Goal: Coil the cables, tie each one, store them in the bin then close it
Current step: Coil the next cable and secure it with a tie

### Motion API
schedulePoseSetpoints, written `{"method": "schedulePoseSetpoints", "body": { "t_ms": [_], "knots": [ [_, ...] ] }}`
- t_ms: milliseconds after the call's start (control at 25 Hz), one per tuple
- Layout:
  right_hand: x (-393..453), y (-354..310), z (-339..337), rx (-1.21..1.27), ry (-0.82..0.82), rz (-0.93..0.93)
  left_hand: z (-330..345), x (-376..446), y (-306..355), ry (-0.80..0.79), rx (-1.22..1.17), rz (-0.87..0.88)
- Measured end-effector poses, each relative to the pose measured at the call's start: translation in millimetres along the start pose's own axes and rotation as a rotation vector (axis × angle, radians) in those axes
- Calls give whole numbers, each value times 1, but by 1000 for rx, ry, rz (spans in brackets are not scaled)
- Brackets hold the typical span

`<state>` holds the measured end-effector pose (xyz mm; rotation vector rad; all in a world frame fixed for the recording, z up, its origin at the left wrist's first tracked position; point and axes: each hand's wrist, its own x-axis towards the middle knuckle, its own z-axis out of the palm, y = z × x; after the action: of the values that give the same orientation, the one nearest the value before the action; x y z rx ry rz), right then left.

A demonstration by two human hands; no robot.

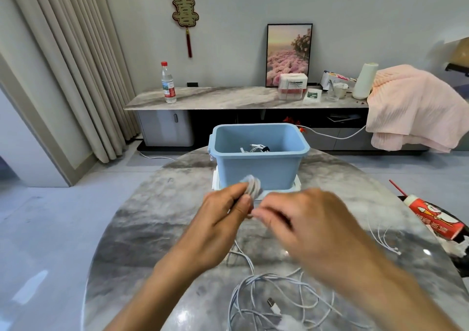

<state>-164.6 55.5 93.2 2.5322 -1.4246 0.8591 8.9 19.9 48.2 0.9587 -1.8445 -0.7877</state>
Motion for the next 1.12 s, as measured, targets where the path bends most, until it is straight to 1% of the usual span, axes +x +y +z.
{"method": "schedulePoseSetpoints", "body": {
  "t_ms": [80, 160, 240, 280, 320, 400, 520, 560, 600, 640, 680, 720, 800, 840, 880, 920, 960, 1000, 1040, 1120],
  "knots": [
    [3, 33, -4, 78, 147, -74, 5, -2, 9, -158, -268, -86],
    [1, 52, 8, 156, 273, -46, 13, -2, 16, -196, -521, -195],
    [-6, 55, 31, 282, 335, 43, 18, 0, 21, -144, -841, -293],
    [-10, 51, 44, 346, 331, 109, 19, 1, 22, -91, -996, -337],
    [-13, 45, 55, 398, 307, 181, 18, 2, 22, -20, -1117, -371],
    [-17, 32, 72, 499, 195, 316, 14, 3, 22, 136, -1209, -397],
    [-24, 2, 81, 662, -29, 413, 8, 6, 18, 342, -1217, -348],
    [-26, -10, 81, 697, -129, 438, 6, 7, 15, 392, -1166, -329],
    [-29, -21, 79, 701, -239, 447, 3, 8, 13, 429, -1058, -310],
    [-30, -29, 74, 667, -337, 442, 2, 8, 9, 456, -883, -282],
    [-29, -35, 65, 600, -411, 421, 1, 6, 5, 471, -657, -236],
    [-24, -39, 53, 496, -467, 383, 1, 4, 1, 448, -396, -164],
    [-12, -42, 21, 228, -521, 251, 5, -1, -7, 294, 129, 23],
    [-6, -40, 4, 96, -523, 166, 8, -3, -9, 221, 250, 89],
    [-1, -33, -13, -34, -517, 69, 10, -3, -7, 156, 212, 76],
    [3, -22, -26, -126, -490, -6, 11, -2, -5, 91, 76, 10],
    [8, -10, -35, -156, -461, -21, 11, -1, -2, 15, -105, -57],
    [12, 5, -39, -171, -391, -46, 10, -1, 1, -55, -282, -123],
    [12, 21, -36, -190, -291, -76, 10, -1, 4, -105, -411, -177],
    [6, 44, -19, -138, -145, -116, 9, -1, 7, -191, -537, -237]
  ]
}}
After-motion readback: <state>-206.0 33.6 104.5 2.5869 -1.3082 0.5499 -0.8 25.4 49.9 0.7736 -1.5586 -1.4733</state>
